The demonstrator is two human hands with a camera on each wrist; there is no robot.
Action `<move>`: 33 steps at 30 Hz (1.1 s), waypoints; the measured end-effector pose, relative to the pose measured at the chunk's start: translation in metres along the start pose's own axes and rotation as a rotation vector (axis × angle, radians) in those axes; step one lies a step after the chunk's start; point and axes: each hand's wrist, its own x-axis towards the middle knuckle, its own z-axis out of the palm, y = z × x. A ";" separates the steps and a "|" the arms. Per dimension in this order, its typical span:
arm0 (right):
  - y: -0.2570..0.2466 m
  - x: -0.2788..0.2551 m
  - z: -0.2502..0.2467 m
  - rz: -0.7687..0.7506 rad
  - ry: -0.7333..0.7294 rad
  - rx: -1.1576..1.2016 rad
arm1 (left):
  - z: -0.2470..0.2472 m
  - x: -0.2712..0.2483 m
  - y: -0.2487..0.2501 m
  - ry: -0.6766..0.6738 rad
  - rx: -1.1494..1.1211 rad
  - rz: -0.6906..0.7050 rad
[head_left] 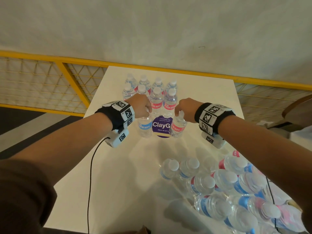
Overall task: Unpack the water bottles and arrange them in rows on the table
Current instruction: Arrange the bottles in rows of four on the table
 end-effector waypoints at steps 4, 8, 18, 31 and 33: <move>-0.001 0.001 0.001 0.067 0.034 0.033 | -0.006 -0.004 -0.013 0.000 0.022 -0.013; -0.006 0.005 0.001 0.134 0.035 0.007 | -0.014 -0.011 -0.034 -0.006 0.002 -0.004; -0.044 0.031 -0.009 0.002 0.108 0.066 | -0.012 -0.017 -0.061 0.096 -0.009 -0.042; -0.078 0.059 -0.011 -0.022 0.035 -0.014 | -0.016 -0.019 -0.076 0.071 0.130 -0.179; -0.082 0.062 -0.014 -0.011 0.027 -0.016 | -0.017 -0.018 -0.078 0.070 0.143 -0.170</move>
